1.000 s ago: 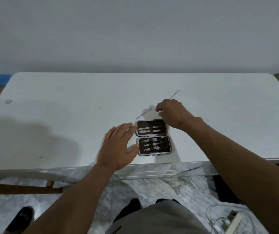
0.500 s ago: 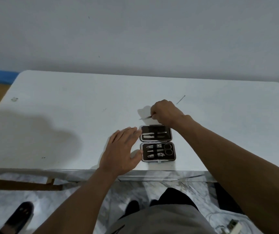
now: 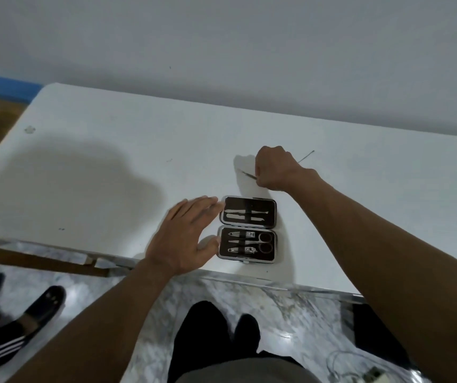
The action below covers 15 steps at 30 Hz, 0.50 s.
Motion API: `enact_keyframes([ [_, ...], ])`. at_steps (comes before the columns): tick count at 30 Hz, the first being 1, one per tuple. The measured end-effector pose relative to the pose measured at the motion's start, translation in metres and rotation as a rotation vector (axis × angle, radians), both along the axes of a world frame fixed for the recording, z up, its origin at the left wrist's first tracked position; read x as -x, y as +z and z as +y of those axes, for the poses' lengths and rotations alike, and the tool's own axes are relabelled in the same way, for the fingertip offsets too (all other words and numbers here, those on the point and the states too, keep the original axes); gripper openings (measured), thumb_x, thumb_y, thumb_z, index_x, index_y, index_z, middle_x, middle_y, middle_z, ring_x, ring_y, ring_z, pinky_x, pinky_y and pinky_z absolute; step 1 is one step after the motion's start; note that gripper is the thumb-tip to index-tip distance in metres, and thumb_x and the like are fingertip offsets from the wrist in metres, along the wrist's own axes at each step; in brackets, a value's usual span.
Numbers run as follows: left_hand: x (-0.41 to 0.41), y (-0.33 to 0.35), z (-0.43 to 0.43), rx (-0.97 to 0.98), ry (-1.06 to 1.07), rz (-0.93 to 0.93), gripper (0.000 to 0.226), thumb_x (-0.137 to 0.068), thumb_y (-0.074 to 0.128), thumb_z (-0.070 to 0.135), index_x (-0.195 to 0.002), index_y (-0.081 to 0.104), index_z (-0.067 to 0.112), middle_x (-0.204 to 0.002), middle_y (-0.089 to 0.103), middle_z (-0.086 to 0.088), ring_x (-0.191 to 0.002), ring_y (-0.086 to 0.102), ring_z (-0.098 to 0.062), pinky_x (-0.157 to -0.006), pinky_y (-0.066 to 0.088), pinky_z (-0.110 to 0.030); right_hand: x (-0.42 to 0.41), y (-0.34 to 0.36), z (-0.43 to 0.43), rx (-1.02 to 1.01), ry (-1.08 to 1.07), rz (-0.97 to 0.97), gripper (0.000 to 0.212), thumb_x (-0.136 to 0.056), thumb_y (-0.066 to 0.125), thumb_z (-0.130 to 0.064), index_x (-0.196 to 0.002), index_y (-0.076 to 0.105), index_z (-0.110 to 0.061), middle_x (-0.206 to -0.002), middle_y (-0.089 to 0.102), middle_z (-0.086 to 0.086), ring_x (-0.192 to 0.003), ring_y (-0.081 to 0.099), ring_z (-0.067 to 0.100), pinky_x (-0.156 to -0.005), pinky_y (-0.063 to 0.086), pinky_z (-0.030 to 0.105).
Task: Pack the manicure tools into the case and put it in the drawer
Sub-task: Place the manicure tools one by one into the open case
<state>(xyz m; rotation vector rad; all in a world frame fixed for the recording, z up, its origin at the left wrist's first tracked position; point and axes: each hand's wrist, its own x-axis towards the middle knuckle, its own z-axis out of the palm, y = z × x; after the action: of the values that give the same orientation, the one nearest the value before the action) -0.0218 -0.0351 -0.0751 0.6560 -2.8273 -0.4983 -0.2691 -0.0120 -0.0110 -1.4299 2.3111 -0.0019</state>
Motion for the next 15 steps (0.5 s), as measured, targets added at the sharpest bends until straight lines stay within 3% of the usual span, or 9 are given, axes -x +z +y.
enact_keyframes([
  [3, 0.000, 0.001, -0.001, 0.010, -0.008, -0.010, 0.068, -0.082, 0.048, 0.045, -0.146, 0.039, 0.022, -0.148, 0.042, 0.003, -0.139, 0.035, -0.014, -0.116, 0.021, -0.036, -0.001, 0.000, 0.000, -0.009, -0.042, -0.013, 0.025, -0.071, 0.062, 0.004, -0.061, 0.043, -0.010, -0.064, 0.049, 0.008, -0.068, 0.055, 0.031, -0.054, 0.041, 0.028],
  [7, 0.000, 0.001, 0.000, 0.008, -0.009, -0.012, 0.069, -0.081, 0.050, 0.044, -0.146, 0.038, 0.023, -0.147, 0.043, 0.004, -0.138, 0.036, -0.014, -0.116, 0.019, -0.035, -0.004, 0.003, 0.004, -0.012, -0.080, -0.057, 0.040, -0.068, 0.068, 0.000, -0.058, 0.032, -0.014, -0.061, 0.040, 0.004, -0.064, 0.048, 0.027, -0.047, 0.032, 0.023],
  [12, -0.002, 0.001, -0.001, 0.000, -0.005, 0.003, 0.069, -0.081, 0.051, 0.044, -0.145, 0.039, 0.024, -0.148, 0.042, 0.006, -0.139, 0.034, -0.012, -0.116, 0.021, -0.037, -0.011, 0.007, 0.003, -0.040, -0.086, -0.005, 0.029, -0.070, 0.071, -0.004, -0.082, 0.046, -0.009, -0.068, 0.044, 0.003, -0.075, 0.054, 0.027, -0.058, 0.039, 0.029],
  [15, -0.002, -0.001, -0.002, 0.004, -0.008, 0.025, 0.067, -0.081, 0.050, 0.045, -0.145, 0.040, 0.024, -0.148, 0.043, 0.006, -0.138, 0.035, -0.012, -0.116, 0.022, -0.038, -0.016, 0.008, 0.000, -0.054, -0.091, 0.038, 0.029, -0.073, 0.068, -0.002, -0.068, 0.041, -0.009, -0.064, 0.043, 0.004, -0.073, 0.054, 0.028, -0.062, 0.041, 0.029],
])
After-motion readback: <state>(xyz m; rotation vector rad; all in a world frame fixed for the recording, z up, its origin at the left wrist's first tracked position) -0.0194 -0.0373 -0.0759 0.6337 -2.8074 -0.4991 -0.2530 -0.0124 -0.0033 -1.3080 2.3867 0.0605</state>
